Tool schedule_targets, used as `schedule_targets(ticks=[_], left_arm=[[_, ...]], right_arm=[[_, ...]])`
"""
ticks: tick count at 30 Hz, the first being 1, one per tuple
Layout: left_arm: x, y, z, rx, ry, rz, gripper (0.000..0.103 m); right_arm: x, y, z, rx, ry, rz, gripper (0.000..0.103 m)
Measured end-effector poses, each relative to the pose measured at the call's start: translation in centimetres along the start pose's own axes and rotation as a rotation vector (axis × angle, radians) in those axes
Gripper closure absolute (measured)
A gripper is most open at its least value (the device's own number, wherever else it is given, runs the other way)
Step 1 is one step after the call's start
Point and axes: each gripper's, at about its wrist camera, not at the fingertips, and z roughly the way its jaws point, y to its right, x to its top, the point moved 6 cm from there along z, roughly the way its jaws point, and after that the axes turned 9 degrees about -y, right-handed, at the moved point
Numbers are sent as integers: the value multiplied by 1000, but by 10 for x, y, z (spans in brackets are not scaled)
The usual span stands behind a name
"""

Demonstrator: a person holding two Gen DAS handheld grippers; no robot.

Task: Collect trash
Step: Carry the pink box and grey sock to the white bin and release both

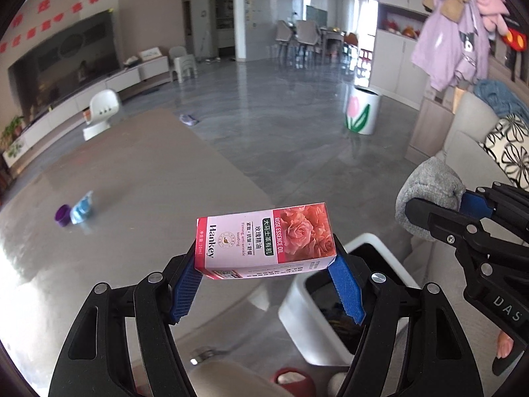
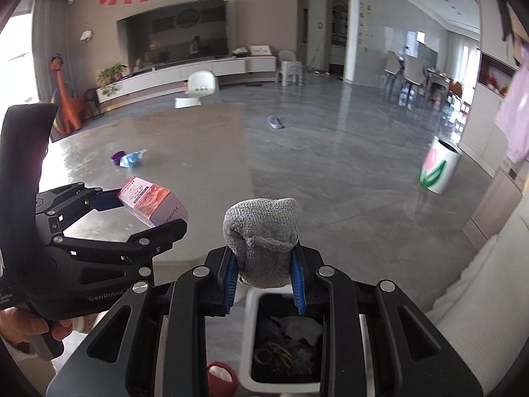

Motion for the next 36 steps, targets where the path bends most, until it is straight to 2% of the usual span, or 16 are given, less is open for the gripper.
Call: schedule_targets(ticks=[6,14,15,16,17,19,20,25,36], left_arm=[[-5,55,18,-68,-49,76,33],[-14,100,40,-112,-109,174,33],[-15,103,45,-123,-126,181,31],[-18,108,53,-117,-162,193,18],[-20,108,59,-93,-192,200,5],[-26,108,76,6,-259,219,5],[-30,109,83,20,-286,234,5],[-35,104,87,-30,-305,203,5],[-29,78,82,-4,-283,138,5]], right_arm=[[-24,37,-4,-42,-22,52,74],[-50,70,3,-68,-61,108,74],[-53,74,4,-69,-67,111,74],[-55,76,5,-69,-72,113,74],[-57,77,7,-69,-75,115,74],[-59,80,11,-67,-86,118,74],[-61,81,12,-66,-90,119,74],[-64,82,17,-56,-103,128,74],[-66,79,33,-31,-140,125,74]])
